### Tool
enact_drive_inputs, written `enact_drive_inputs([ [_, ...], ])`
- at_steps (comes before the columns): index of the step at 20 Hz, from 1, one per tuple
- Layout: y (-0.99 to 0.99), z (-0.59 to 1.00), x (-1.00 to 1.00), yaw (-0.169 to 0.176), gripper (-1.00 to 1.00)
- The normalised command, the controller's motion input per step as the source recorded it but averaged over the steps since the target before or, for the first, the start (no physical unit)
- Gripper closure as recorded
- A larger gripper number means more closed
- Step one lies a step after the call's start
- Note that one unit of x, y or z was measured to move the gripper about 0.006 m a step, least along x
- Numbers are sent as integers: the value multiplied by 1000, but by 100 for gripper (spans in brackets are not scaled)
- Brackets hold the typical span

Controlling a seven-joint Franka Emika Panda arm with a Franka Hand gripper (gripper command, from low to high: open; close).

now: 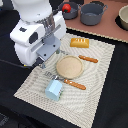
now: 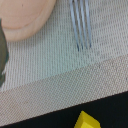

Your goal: Interact with the objects in diverse but meaningful ways.

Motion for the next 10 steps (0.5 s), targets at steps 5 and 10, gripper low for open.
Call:
enact_drive_inputs([
  [5, -257, 325, 320, 40, -100],
  [10, -271, 374, 381, 27, -100],
])
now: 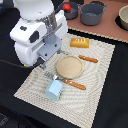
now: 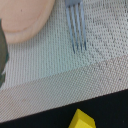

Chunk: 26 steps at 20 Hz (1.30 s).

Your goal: Interact with the objects in diverse but meaningful ways.

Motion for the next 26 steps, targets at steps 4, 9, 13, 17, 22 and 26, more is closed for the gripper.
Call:
enact_drive_inputs([
  [4, -337, 391, 528, 3, -100],
  [9, -335, 225, 379, 35, -100],
  [13, -376, 206, 427, 33, -100],
  [17, -401, 49, 259, 96, -100],
  [22, -494, 0, 278, 102, -100],
  [26, -504, 59, 417, 62, -100],
])
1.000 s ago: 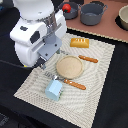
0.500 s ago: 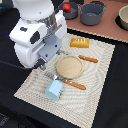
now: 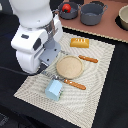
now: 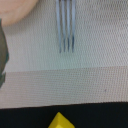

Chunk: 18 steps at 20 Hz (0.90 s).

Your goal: Interact with the objects in diverse but meaningful ways.

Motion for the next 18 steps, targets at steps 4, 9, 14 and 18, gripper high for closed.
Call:
enact_drive_inputs([
  [4, -469, 294, 604, 0, -100],
  [9, -388, 370, 627, 0, -100],
  [14, -357, 351, 631, 0, -100],
  [18, -387, 302, 658, 0, -100],
])
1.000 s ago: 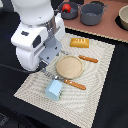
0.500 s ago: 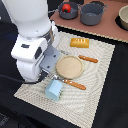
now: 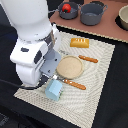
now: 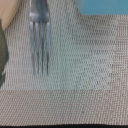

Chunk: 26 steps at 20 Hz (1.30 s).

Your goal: Interact with the objects in diverse but meaningful ways.

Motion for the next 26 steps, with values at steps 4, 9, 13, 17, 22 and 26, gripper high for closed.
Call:
enact_drive_inputs([
  [4, -393, 296, 664, 0, -100],
  [9, -409, 229, 672, 0, -100],
  [13, -415, 173, 695, 0, -100],
  [17, -413, 50, 735, 0, -100],
  [22, -438, 0, 763, 0, -100],
  [26, -312, -11, 484, 3, -100],
])
